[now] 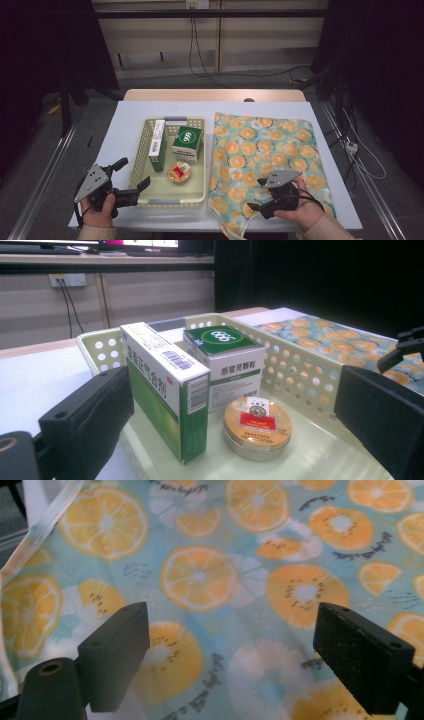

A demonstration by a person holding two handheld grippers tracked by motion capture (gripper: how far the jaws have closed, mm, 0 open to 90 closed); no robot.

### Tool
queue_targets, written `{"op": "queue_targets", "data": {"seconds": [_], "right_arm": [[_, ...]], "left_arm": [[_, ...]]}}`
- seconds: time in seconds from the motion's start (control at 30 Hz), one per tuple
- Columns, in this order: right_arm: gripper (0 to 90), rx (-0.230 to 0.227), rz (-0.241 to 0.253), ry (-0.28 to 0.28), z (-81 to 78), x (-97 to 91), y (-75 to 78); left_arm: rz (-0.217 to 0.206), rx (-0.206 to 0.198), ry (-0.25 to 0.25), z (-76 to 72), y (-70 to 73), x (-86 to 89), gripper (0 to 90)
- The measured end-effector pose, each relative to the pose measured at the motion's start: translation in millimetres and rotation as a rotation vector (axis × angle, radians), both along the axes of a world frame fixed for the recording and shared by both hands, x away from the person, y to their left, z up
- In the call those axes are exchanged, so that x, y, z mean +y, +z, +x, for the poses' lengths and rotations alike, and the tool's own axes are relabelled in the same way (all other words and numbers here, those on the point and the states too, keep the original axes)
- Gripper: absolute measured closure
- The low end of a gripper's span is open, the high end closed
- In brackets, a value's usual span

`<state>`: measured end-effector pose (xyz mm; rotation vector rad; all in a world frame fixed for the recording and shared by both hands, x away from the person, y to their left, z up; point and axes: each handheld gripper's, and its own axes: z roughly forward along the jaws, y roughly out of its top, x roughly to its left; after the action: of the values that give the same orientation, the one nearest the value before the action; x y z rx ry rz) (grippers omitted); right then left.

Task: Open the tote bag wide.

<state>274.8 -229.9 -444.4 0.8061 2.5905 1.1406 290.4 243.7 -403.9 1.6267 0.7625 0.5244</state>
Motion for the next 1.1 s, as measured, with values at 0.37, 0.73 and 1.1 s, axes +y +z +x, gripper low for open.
{"op": "queue_targets", "data": {"seconds": [0.37,0.73,1.1], "right_arm": [[22.9,-0.01,-0.069,0.066,-20.5,-3.7,-5.1],[60.7,0.009,-0.036,0.098,-23.3,-8.0,-6.1],[90.0,0.02,-0.038,0.108,-13.8,-6.5,-4.7]], "left_arm": [[0.0,0.003,0.004,-0.2,-0.3,-0.2,2.4],[0.005,-0.006,0.001,-0.3,0.4,0.2,2.4],[0.001,-0.006,0.005,-1.2,1.1,0.5,2.4]]}}
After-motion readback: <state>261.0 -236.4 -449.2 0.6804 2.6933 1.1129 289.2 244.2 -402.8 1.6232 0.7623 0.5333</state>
